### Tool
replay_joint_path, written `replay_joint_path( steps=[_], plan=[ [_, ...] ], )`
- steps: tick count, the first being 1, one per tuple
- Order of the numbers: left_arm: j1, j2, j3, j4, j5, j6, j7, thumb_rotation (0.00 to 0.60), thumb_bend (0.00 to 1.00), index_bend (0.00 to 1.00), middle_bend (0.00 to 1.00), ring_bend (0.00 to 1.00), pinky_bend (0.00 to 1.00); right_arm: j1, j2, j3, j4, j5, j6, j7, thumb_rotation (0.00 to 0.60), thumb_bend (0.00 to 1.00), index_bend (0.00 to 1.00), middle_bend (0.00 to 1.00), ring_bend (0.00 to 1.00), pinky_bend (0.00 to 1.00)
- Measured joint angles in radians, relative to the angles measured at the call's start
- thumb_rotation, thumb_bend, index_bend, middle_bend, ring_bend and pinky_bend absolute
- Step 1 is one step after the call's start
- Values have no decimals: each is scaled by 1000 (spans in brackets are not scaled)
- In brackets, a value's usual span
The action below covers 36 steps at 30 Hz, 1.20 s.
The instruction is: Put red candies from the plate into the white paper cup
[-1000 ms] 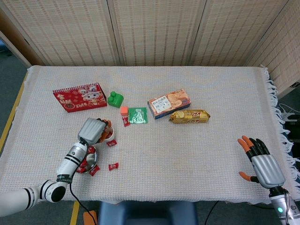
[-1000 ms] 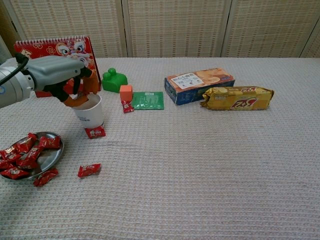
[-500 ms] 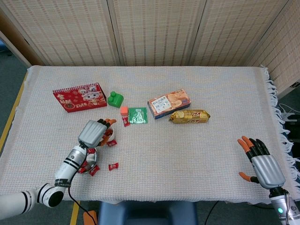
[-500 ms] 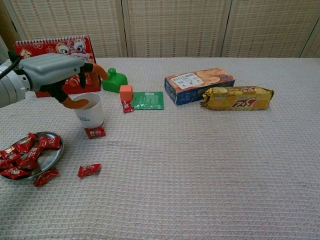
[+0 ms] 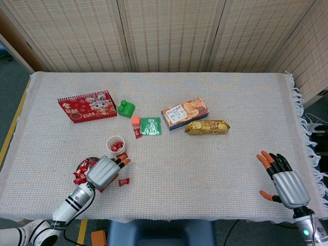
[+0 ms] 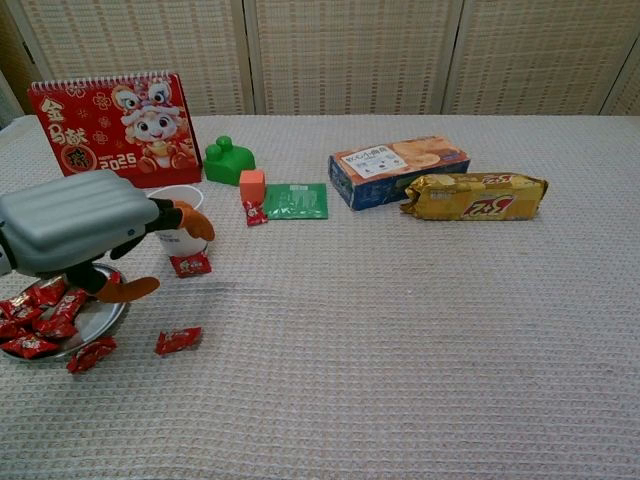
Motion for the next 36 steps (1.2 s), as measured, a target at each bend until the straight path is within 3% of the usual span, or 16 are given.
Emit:
replay_joint_path(
  steps=[14, 36],
  plan=[
    [94, 39, 116, -81, 5, -67, -73, 600, 385, 230, 276, 678, 1000, 3, -5, -4, -2, -5, -8, -10, 600, 56, 0, 0, 0, 0],
    [133, -100, 35, 58, 54, 2, -64, 600, 384, 230, 267, 679, 1000, 3, 5, -4, -1, -2, -8, 4, 600, 56, 0, 0, 0, 0]
  ],
)
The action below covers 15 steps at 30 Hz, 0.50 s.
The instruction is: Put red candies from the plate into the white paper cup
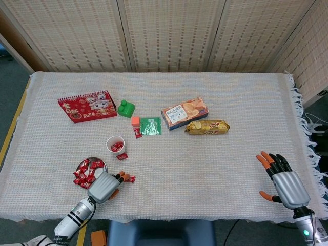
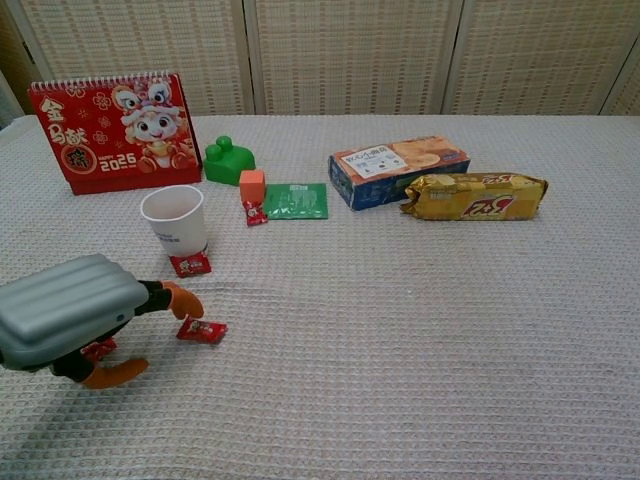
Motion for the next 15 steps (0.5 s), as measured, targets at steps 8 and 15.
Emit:
replay_joint_path(
  steps=[8, 15],
  plan=[
    [0, -24, -10, 20, 3, -17, -6, 600, 385, 230, 280, 678, 1000, 1, 0, 0, -1, 1, -2, -1, 600, 56, 0, 0, 0, 0],
    [-8, -81, -27, 75, 11, -29, -5, 600, 385, 272, 341, 683, 1000, 2, 1, -2, -2, 1, -7, -1, 600, 56, 0, 0, 0, 1]
  ],
)
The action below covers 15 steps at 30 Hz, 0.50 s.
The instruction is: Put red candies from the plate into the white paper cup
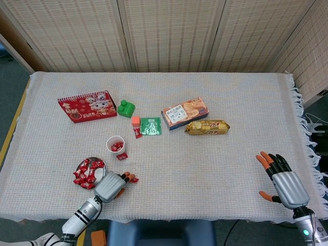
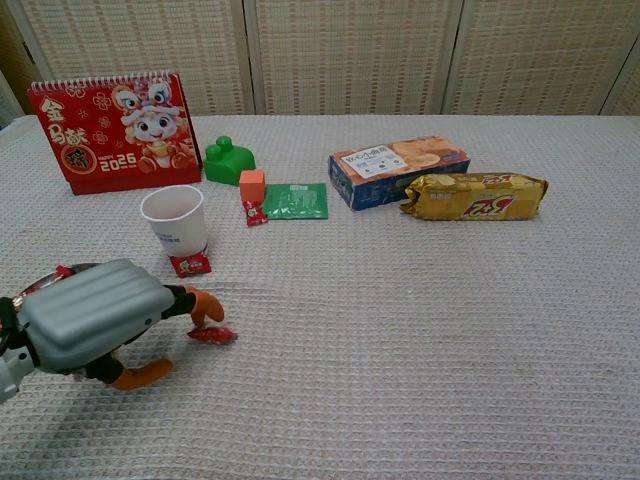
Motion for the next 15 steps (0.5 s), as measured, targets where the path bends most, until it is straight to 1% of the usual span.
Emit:
replay_joint_path(
  steps=[3, 6, 8, 11, 15],
  plan=[
    [-1, -21, -9, 28, 9, 12, -4, 600, 384, 353, 419, 688, 1000, -1, 2, 1, 0, 1, 3, 2, 600, 56, 0, 0, 0, 3],
    [2, -37, -13, 51, 23, 30, -16, 600, 383, 436, 478, 695, 1000, -2, 3, 2, 0, 4, 4, 4, 600, 56, 0, 0, 0, 7],
    [3, -44, -13, 60, 31, 37, -24, 600, 382, 469, 502, 697, 1000, -2, 3, 2, 0, 5, 3, 3, 600, 57, 0, 0, 0, 9],
    [6, -53, -12, 70, 38, 43, -28, 600, 381, 487, 523, 698, 1000, -2, 3, 2, -1, 4, 3, 1, 600, 56, 0, 0, 0, 14],
    [11, -57, -12, 75, 40, 47, -27, 600, 381, 471, 504, 698, 1000, -3, 2, 3, -2, 5, 6, 0, 600, 56, 0, 0, 0, 17]
  ],
)
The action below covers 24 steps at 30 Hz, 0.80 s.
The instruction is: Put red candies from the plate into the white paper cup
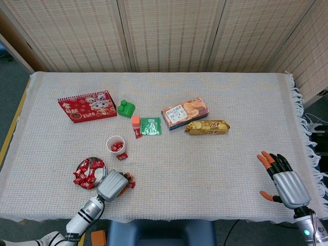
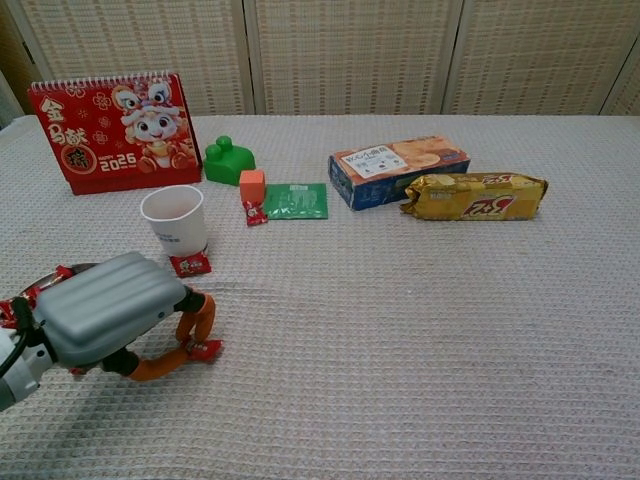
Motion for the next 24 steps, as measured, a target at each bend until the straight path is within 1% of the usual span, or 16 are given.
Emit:
replay_joint_path(
  steps=[15, 19, 24],
  plan=[
    [4, 9, 9, -17, -6, -27, 15, 600, 380, 435, 491, 698, 1000, 1, -2, 0, 0, 2, -3, -3, 600, 56, 0, 0, 0, 30],
    [4, 8, 6, -17, -2, -25, 23, 600, 379, 468, 555, 698, 1000, 1, -1, 1, 0, 3, -3, -3, 600, 57, 0, 0, 0, 32],
    [7, 3, 2, -7, -4, -22, 28, 600, 386, 578, 657, 715, 1000, 0, 0, 1, 0, 2, -1, -1, 600, 56, 0, 0, 0, 35]
  ],
)
